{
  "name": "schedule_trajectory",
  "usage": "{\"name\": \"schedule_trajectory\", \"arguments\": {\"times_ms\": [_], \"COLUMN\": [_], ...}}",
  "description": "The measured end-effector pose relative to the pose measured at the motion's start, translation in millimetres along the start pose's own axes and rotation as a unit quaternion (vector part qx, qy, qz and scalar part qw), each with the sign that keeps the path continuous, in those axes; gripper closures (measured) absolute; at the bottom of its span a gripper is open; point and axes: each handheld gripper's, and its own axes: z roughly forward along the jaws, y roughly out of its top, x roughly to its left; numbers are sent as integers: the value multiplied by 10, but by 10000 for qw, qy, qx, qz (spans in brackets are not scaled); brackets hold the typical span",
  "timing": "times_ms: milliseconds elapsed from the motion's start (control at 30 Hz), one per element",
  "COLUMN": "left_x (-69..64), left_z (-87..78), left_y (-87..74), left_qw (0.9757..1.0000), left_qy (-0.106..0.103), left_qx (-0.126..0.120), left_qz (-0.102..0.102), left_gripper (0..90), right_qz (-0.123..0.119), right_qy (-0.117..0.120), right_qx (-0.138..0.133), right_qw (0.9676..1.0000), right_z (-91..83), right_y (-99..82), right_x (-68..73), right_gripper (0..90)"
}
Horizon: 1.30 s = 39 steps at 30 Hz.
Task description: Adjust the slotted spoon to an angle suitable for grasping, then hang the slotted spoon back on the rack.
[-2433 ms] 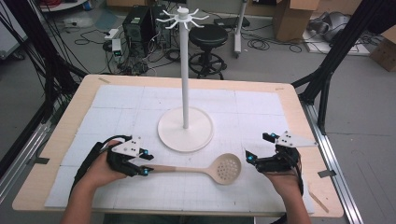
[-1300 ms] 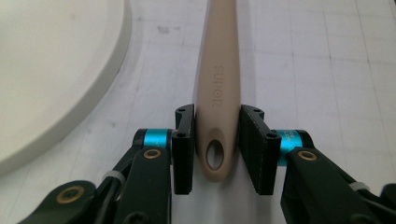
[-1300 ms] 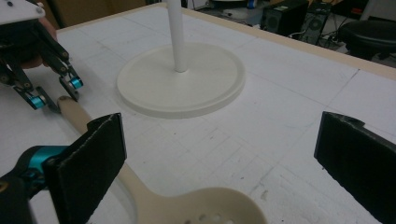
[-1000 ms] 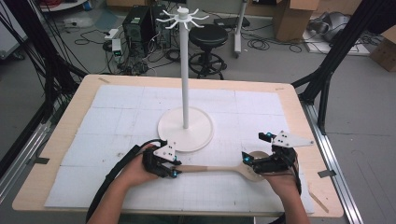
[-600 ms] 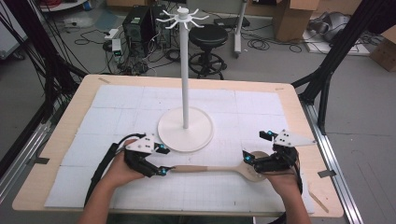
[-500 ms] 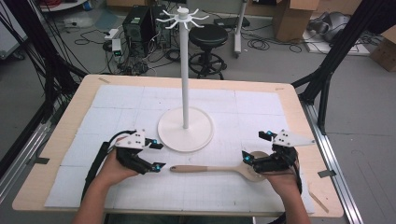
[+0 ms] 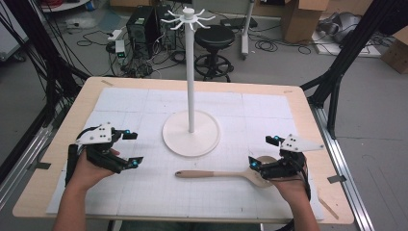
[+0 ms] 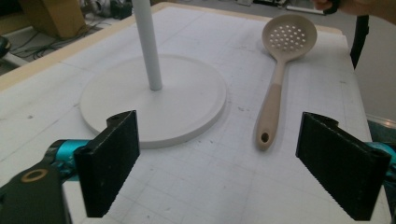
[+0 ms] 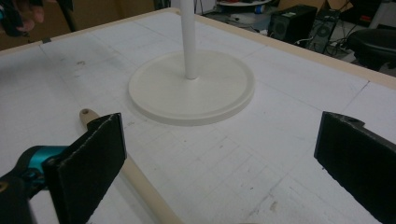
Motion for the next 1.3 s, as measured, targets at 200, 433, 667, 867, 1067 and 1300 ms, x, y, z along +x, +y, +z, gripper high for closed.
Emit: {"name": "schedule_trajectory", "arguments": {"times_ms": [200, 433, 667, 867, 1067, 1300], "left_x": [17, 28, 50, 56, 50, 70], "left_z": [-193, -322, -275, -251, -271, -258], "left_y": [21, 31, 23, 3, 10, 2], "left_qw": [9990, 9968, 9974, 9978, 9975, 9975], "left_qy": [411, 628, 615, 597, 615, 609], "left_qx": [-171, -502, -364, -292, -347, -339], "left_qz": [4, -25, -35, -71, -35, -59], "left_gripper": [57, 17, 16, 17, 16, 17], "right_qz": [-8, -52, -176, -206, -272, -431], "right_qy": [-5, 70, 175, 302, 360, 453], "right_qx": [-14, 36, 169, 220, 333, 648], "right_qw": [10000, 10000, 9995, 9991, 9984, 9959], "right_z": [-8, 10, 36, 76, 120, 274], "right_y": [9, 9, 39, 37, 42, 74], "right_x": [-2, 9, 47, 77, 116, 206], "right_gripper": [10, 11, 10, 11, 11, 11]}}
